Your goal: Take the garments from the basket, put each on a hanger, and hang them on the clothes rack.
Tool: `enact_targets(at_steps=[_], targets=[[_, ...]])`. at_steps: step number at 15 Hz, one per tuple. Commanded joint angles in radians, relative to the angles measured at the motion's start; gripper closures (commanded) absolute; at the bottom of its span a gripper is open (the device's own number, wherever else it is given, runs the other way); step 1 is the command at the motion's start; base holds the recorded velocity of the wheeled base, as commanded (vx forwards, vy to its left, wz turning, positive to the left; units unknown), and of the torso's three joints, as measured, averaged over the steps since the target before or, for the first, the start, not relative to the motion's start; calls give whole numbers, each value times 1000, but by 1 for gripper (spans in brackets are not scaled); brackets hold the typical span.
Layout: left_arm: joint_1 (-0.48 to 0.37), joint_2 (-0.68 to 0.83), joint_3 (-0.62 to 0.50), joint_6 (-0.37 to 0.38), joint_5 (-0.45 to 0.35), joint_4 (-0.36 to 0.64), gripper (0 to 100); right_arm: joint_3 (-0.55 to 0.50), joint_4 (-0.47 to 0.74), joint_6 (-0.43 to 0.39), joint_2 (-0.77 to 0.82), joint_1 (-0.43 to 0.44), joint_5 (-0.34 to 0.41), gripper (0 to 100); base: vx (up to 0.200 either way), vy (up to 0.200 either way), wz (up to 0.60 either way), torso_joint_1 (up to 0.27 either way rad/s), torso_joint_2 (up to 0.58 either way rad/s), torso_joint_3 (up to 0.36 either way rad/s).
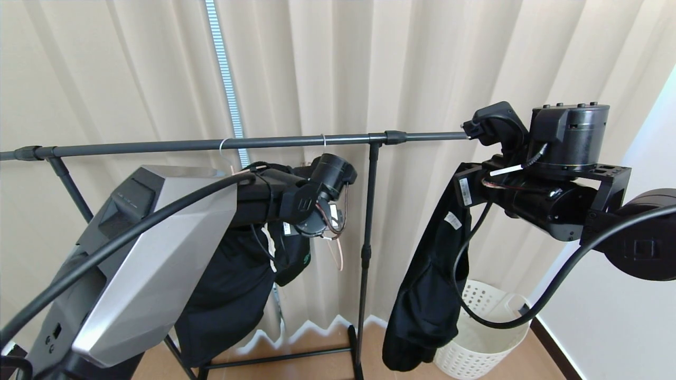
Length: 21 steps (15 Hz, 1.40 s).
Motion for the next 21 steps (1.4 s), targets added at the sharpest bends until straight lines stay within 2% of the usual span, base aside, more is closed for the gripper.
enact_targets(at_steps=[1, 4, 5, 15, 21], targets=[[0, 26, -1, 2, 0, -2, 0, 0, 0, -1, 1, 2, 0, 100, 0, 0, 0, 0, 0, 0], [-2, 25, -1, 2, 0, -1, 0, 0, 0, -1, 1, 2, 0, 100, 0, 0, 0, 0, 0, 0], [-2, 22, -1, 2, 0, 1, 100, 0, 0, -1, 1, 2, 0, 100, 0, 0, 0, 0, 0, 0], [-19, -12, -1, 5, 0, 2, 100, 8, -1, -1, 0, 2, 0, 100, 0, 0, 0, 0, 0, 0], [-57, -124, 37, 13, 0, 2, 100, 8, -1, -1, 0, 2, 0, 100, 0, 0, 0, 0, 0, 0]])
